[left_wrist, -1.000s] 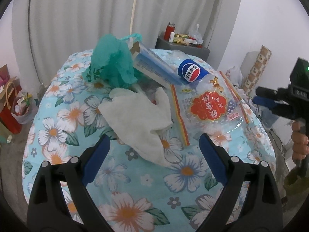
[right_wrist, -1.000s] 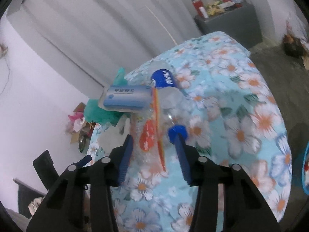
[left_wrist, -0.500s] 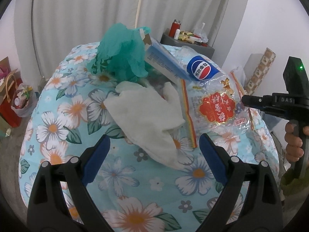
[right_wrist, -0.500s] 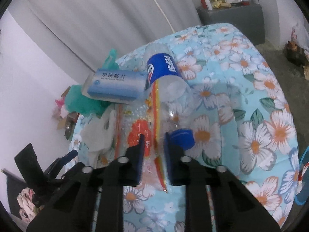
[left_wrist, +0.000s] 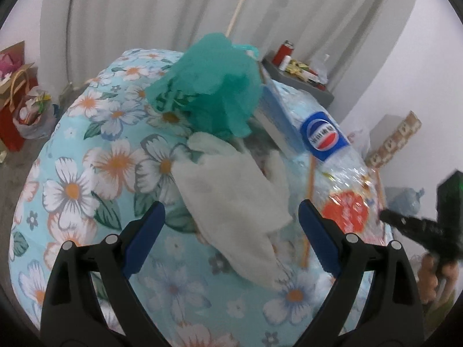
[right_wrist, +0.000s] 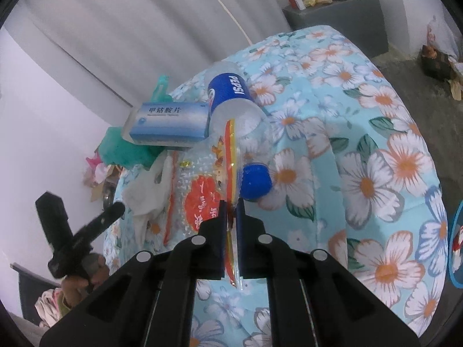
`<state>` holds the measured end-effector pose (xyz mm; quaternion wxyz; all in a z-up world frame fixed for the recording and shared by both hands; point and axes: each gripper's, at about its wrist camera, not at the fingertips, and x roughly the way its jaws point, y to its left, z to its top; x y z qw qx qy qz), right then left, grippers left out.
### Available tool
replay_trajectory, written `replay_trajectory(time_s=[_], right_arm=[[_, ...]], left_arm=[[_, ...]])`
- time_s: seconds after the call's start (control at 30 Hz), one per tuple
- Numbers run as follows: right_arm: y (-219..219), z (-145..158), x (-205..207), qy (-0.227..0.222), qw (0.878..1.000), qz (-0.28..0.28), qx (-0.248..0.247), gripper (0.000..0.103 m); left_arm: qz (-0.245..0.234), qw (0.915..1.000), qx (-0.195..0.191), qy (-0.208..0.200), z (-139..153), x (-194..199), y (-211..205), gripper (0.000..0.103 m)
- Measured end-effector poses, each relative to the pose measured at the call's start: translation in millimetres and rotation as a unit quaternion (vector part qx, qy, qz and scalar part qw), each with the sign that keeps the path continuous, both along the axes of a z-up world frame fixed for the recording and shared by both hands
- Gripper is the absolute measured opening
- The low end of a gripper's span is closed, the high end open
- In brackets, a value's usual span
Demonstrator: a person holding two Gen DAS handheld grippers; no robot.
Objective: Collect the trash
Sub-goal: 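Grasp the red-yellow strip with right tool while left tool grasps white tissue, then carry strip and tissue to the blue wastebasket and open both tools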
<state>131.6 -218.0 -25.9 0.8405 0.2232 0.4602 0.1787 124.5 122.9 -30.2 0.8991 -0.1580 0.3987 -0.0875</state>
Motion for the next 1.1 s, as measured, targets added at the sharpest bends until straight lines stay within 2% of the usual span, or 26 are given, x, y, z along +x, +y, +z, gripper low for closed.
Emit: replay_trajectory(time_s=[0.13,0.3,0.37,0.47,0.5,0.67,0.77,0.97,1.1], right_arm=[[-1,-2,-1,0.001,1.0,-0.003,0.003,0.006],[-1,-4,0,0.002,1.0,-0.002,0.005,0.006],[-1,-5,0,0.003,1.0,-0.003,0.006,0.006],[-2,-5,-1,0.002,1.0,-0.002,0.007,0.006],[-2,-5,-1,0.001,1.0,-0.002,0.006,0.006],[-2,-3,-3,-0.004,1.0,-0.001,0.007,0.006],[0,0,-7,-0.012,1.0,0.006,0.004,0.006],[1,11,-18,-0.036,0.999,0.009,0.001,0.005],[0,20,-27,-0.059,0.998,0.009,0.001,0.005]], left_arm=[[0.005,0.9997,0.02,0.014,-4,13,-3,0.088],[-0.013,0.9985,0.051,0.015,-11,20,-15,0.076],[-0.02,0.9967,0.077,0.017,-15,23,-22,0.067],[-0.027,0.995,0.094,0.018,-20,23,-29,0.055],[-0.028,0.9947,0.098,0.018,-21,23,-30,0.052],[-0.038,0.994,0.102,0.011,-21,22,-33,0.024],[-0.041,0.9931,0.11,-0.002,-15,18,-34,0.013],[-0.053,0.993,0.103,-0.025,3,0,-35,0.003],[-0.06,0.9932,0.088,-0.047,17,-16,-32,0.002]])
